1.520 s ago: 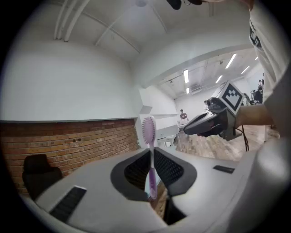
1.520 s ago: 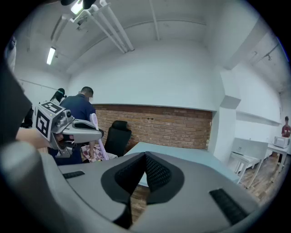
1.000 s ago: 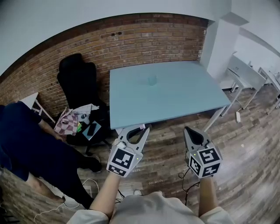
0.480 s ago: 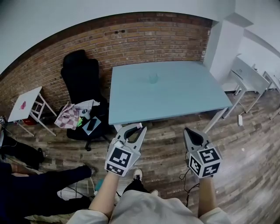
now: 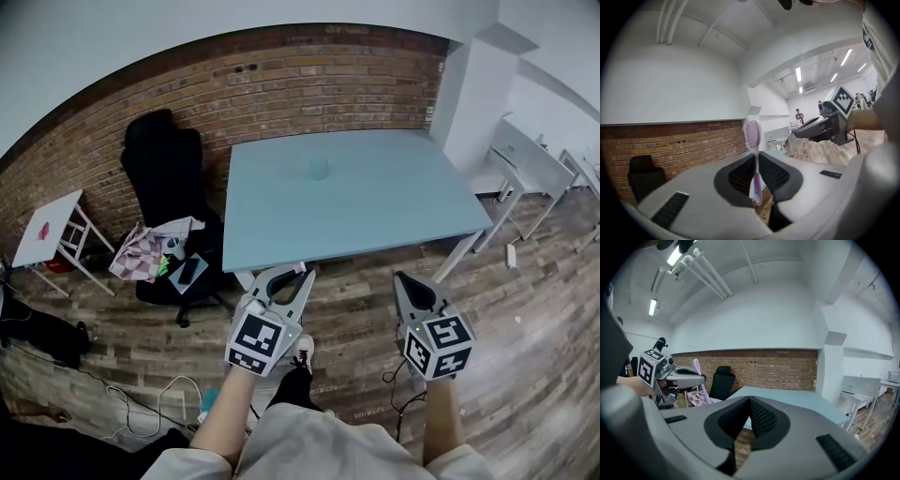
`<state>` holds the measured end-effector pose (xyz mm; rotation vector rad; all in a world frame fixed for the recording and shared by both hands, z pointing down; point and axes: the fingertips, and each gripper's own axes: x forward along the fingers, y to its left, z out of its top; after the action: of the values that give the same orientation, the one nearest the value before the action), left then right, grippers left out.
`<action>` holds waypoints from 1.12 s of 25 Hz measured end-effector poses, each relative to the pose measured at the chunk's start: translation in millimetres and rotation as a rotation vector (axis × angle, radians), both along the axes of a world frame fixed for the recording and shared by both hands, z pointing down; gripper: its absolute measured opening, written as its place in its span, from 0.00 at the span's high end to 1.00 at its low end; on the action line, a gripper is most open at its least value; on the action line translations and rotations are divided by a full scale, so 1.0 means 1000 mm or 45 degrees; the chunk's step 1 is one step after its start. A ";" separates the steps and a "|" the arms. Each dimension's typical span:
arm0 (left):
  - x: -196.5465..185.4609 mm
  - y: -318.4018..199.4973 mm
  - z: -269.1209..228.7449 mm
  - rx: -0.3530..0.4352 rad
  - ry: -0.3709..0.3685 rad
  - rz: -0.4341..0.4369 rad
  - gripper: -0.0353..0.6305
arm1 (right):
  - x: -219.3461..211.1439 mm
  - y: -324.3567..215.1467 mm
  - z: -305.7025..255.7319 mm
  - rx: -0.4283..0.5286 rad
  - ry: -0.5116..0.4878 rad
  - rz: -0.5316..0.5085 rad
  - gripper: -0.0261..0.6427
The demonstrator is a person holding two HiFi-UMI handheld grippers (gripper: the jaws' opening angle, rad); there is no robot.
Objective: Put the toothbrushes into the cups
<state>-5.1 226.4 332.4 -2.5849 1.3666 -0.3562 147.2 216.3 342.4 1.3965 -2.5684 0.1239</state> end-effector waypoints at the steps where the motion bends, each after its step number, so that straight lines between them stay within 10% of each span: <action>1: 0.001 -0.004 0.000 0.001 0.002 0.003 0.87 | 0.001 -0.004 0.000 -0.001 0.003 0.001 0.97; 28: -0.023 -0.223 0.018 -0.045 0.021 0.078 0.87 | -0.034 -0.212 0.017 -0.044 0.041 0.041 0.97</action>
<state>-27.9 3.7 350.3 -2.6575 1.2940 -0.3531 113.0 4.0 359.4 1.4161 -2.5066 0.1495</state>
